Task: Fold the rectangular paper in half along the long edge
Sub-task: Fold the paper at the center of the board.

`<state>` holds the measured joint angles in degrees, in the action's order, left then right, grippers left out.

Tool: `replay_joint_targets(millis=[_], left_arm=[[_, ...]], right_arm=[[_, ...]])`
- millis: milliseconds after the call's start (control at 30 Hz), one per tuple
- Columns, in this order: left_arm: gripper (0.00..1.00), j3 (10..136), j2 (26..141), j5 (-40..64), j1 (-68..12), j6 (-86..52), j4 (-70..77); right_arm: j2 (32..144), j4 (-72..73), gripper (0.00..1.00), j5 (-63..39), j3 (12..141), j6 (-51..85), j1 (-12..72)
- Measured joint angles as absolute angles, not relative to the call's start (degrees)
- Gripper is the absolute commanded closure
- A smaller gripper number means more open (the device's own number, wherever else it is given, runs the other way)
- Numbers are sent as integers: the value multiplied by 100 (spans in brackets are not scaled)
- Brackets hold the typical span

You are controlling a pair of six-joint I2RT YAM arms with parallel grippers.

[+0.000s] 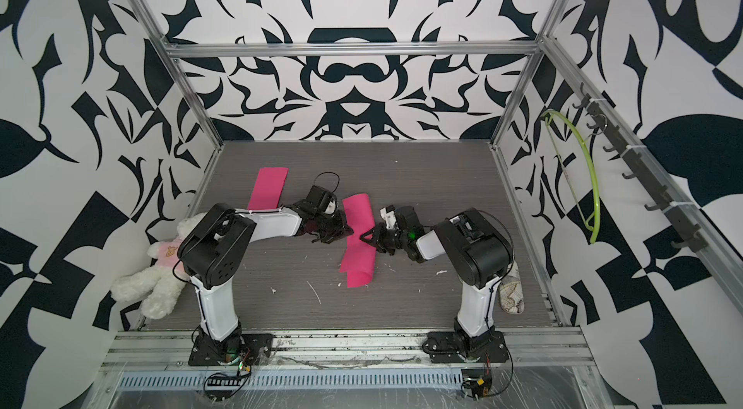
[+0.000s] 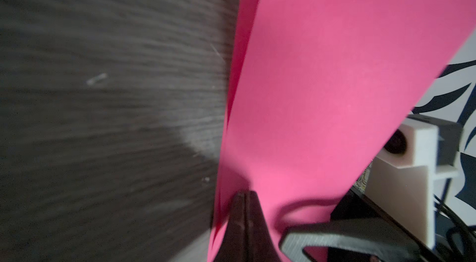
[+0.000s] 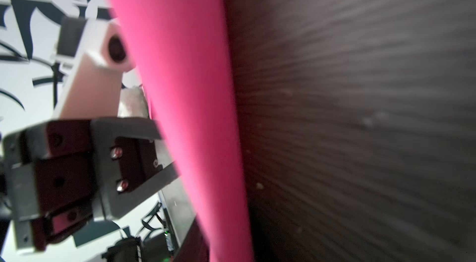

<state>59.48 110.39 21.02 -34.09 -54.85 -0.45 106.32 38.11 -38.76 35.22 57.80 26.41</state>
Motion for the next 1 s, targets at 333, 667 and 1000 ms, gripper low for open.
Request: replay_joint_targets(millis=[333, 667, 1000], left_arm=[[96, 5944, 11037, 2104, -3409, -5505, -27], [54, 5787, 10903, 2137, -3424, -5502, 320], [1, 4633, 9673, 1374, -3334, -5634, 908]], right_arm=[[10648, 3695, 100, -3824, 3524, 5789, 2641], [10641, 3693, 100, -3815, 3527, 5666, 2641], [10108, 3387, 100, -3754, 3514, 5371, 2641]])
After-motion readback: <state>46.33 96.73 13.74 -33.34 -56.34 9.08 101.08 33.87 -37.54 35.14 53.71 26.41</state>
